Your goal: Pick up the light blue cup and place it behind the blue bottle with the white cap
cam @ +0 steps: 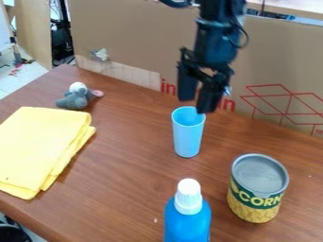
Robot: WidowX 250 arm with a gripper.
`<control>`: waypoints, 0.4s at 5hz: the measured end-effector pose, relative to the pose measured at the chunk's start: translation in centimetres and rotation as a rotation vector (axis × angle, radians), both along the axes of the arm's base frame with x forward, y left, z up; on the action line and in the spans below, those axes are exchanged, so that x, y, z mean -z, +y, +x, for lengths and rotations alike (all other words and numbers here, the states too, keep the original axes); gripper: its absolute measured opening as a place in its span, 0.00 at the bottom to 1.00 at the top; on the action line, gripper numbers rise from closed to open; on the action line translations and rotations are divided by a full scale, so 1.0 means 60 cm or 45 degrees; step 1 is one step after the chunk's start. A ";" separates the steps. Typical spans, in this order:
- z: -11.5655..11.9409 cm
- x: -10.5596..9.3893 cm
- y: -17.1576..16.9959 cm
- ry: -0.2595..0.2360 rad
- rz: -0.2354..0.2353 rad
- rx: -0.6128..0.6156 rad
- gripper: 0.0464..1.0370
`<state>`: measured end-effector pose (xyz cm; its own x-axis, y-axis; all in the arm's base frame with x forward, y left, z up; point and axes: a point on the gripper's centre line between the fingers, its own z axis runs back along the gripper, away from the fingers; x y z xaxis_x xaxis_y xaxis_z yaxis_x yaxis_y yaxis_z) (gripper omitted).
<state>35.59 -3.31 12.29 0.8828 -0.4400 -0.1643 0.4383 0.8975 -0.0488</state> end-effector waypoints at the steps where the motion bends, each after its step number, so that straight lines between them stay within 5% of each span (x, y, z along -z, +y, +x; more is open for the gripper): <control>1: -0.069 -0.029 0.041 0.056 0.082 -0.086 0.98; 2: -0.126 -0.043 0.078 0.098 0.160 -0.165 0.97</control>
